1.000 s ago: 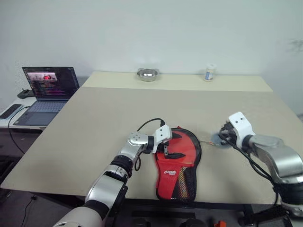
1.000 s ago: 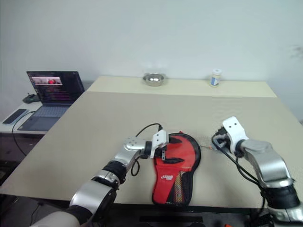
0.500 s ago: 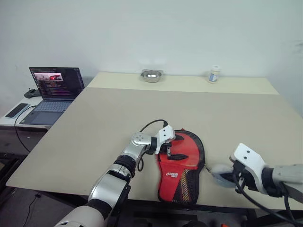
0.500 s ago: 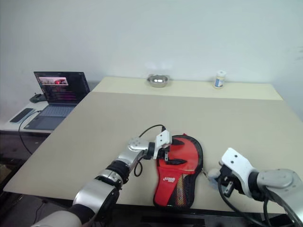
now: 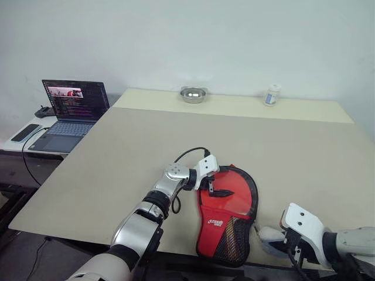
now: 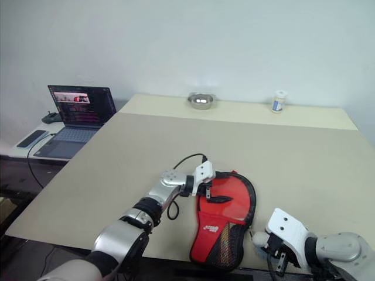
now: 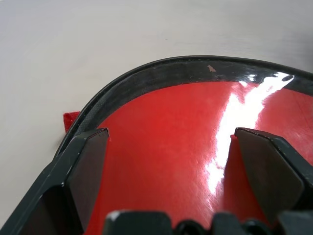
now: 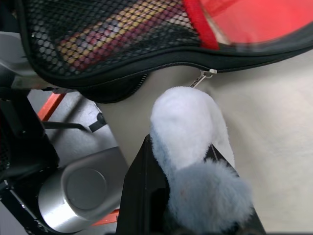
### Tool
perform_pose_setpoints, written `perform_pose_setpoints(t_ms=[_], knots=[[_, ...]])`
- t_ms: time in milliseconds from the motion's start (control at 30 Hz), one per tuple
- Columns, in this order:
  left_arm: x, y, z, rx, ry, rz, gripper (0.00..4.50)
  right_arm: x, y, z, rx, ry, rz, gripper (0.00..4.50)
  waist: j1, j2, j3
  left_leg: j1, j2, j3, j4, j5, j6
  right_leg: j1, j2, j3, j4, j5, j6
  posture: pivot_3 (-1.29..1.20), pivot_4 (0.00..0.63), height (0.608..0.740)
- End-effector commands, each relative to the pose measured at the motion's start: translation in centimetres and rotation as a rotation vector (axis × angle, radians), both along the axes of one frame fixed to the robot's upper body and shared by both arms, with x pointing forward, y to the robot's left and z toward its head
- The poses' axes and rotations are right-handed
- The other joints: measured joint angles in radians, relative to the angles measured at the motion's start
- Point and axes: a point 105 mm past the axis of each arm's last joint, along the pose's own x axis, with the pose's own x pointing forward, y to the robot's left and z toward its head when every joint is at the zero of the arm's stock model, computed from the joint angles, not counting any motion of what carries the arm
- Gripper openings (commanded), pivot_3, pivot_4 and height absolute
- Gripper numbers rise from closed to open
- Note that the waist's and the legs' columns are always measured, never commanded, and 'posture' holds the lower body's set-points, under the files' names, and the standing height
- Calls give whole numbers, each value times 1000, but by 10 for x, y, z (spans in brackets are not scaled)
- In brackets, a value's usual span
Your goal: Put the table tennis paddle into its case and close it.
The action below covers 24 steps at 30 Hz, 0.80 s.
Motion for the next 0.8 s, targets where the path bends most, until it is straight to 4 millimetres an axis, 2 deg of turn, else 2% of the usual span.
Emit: perform_pose_setpoints(t_ms=[33, 300, 500, 567, 800], knots=[[-29, 30, -73, 256, 190, 11, 4500, -36, 18, -4, 77, 181, 135, 189, -1, 0, 0, 4, -1, -1, -1, 0, 0, 2, -2, -1, 0, -2, 0, 0, 150, 740], [-30, 27, -73, 268, 175, 1, 4500, -64, 24, 3, 136, 323, 223, 189, 9, -1, -2, 4, -7, -7, -1, -9, 0, 7, -8, -8, 0, -11, 6, 0, 150, 740], [-28, 27, -72, 276, 165, 1, 4500, -79, 31, 4, 184, 389, 240, 187, 9, -2, -2, 5, -8, -10, 0, -15, 2, 19, -9, -12, -6, -11, 5, 0, 150, 740], [-28, 27, -72, 279, 161, 1, 4500, -81, 32, 5, 189, 395, 241, 187, 7, -2, -1, 6, -7, -14, 0, -15, 2, 20, -9, -16, -11, -14, 9, 0, 150, 740], [-27, 26, -71, 282, 154, 3, 4500, -70, 32, 11, 172, 336, 209, 187, 6, -1, -1, 7, -7, -17, 0, -15, 1, 20, -10, -18, -13, -15, 6, 0, 150, 740]])
